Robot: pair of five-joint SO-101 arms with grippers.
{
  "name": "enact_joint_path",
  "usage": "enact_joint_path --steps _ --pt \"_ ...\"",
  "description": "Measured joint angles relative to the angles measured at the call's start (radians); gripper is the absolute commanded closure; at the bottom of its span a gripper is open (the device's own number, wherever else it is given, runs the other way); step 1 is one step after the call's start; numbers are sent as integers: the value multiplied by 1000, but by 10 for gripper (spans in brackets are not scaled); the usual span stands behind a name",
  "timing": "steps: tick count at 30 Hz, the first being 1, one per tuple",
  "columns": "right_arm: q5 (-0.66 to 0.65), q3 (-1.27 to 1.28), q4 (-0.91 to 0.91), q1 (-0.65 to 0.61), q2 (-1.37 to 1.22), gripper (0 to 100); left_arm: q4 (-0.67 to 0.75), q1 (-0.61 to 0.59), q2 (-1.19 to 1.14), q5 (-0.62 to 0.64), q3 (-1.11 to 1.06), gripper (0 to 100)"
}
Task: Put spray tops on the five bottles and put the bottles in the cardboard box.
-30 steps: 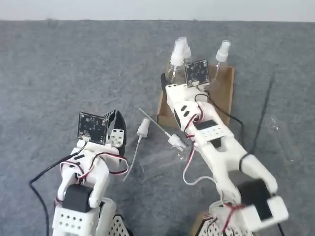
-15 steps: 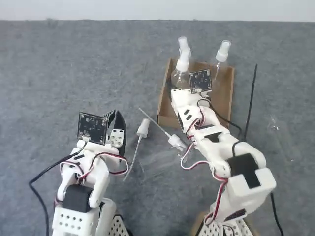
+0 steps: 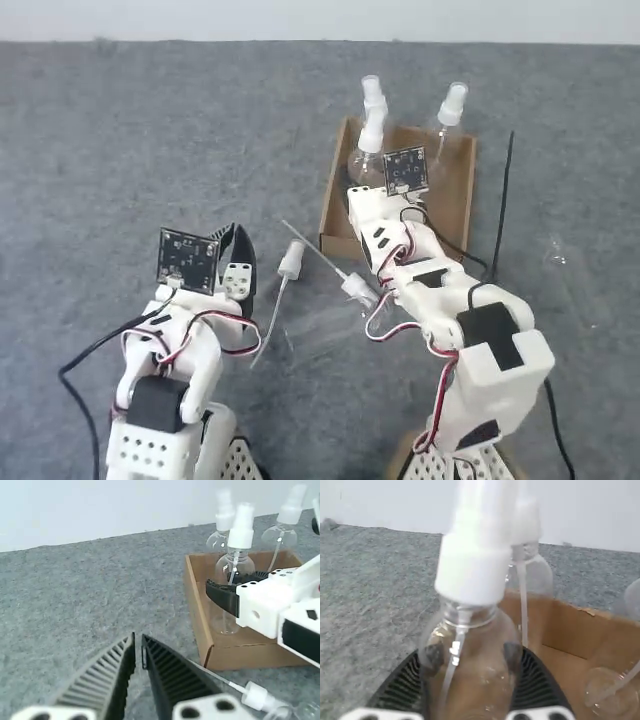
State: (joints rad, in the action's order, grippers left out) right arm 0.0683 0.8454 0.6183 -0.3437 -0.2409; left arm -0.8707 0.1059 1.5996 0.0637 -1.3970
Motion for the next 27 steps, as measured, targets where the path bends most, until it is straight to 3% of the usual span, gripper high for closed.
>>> enact_joint_path --steps 17,23,27 --pt "-48 0 0 -2 0 991 0 0 3 0 0 988" --pt "-55 0 0 -3 0 887 0 0 3 0 0 988" --pt "-55 0 0 -9 0 882 0 0 3 0 0 988"
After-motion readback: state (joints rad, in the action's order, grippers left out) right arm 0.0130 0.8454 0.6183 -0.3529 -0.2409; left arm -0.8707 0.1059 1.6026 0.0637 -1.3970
